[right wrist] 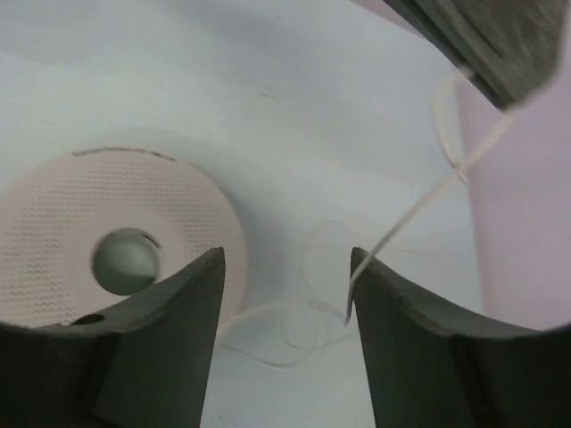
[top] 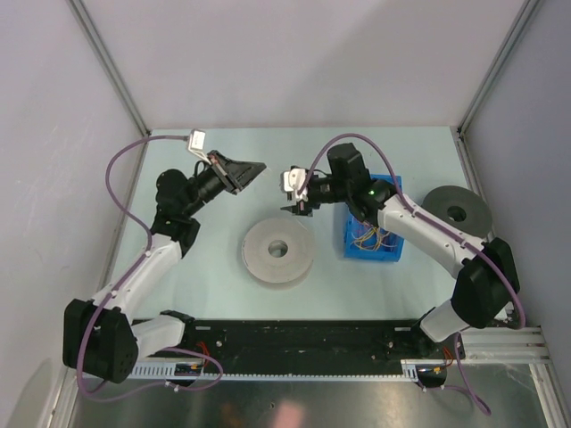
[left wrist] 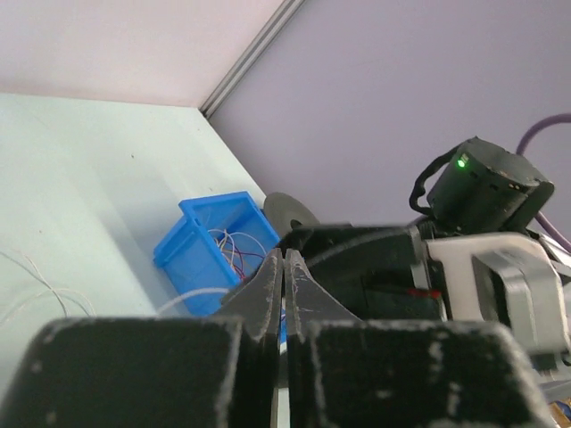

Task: Wrap the cables

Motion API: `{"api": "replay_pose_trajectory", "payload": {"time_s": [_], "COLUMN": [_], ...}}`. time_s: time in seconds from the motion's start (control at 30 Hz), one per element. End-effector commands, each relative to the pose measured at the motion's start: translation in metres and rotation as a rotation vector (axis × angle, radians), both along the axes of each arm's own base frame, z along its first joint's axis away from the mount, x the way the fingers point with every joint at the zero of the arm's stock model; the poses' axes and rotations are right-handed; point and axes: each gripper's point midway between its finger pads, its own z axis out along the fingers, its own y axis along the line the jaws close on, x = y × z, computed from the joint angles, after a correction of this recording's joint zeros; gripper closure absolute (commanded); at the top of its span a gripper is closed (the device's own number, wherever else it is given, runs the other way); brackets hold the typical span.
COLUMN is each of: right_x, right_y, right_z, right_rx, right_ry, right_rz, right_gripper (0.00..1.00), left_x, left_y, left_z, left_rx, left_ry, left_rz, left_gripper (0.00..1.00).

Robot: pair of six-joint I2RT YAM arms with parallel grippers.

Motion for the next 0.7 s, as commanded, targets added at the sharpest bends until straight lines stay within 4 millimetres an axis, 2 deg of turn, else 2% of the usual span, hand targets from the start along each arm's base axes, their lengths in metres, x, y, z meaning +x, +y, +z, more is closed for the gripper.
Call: {"api": "replay_pose_trajectory", "payload": {"time_s": [0.0,0.13,0.2,0.3,0.5,0.67], "right_x": [0.027,0.038,0.038,0.033,0.019,0.02], "right_y": [-0.022,-0.034,-0.03,-0.02,0.008,0.025], "right_z": [0.038,0.071,0.089,0.105,0.109,0.101], "right_rx": [0.108,0.202,0.256,0.303,0.329,0.341], "right_ry": [0.015,0.009,-0.022,-0.065,-0.104,-0.097], "right_rz": [-0.163,-0.276,-0.301,-0.305,-0.254,-0.232], "right_gripper": [0.31,0.21,0.2,0.19,0.19,0.3], "left_x": [-0.005,0.0,0.002,0.003,0.003,0.0], "left_y": [0.008,0.01,0.01,0.008,0.008,0.006], "left_z": [0.018,0.014,0.012,0.011,0.011,0.012], "left_rx": [-0.015,-0.007,-0.009,-0.007,-0.006,-0.017], "left_ry": [-0.089,-0.074,-0.062,-0.052,-0.038,-0.029], "left_rz": [0.043,0.083,0.095,0.099,0.109,0.092], "left_gripper": [1.0,1.0,1.0,1.0,1.0,1.0]}}
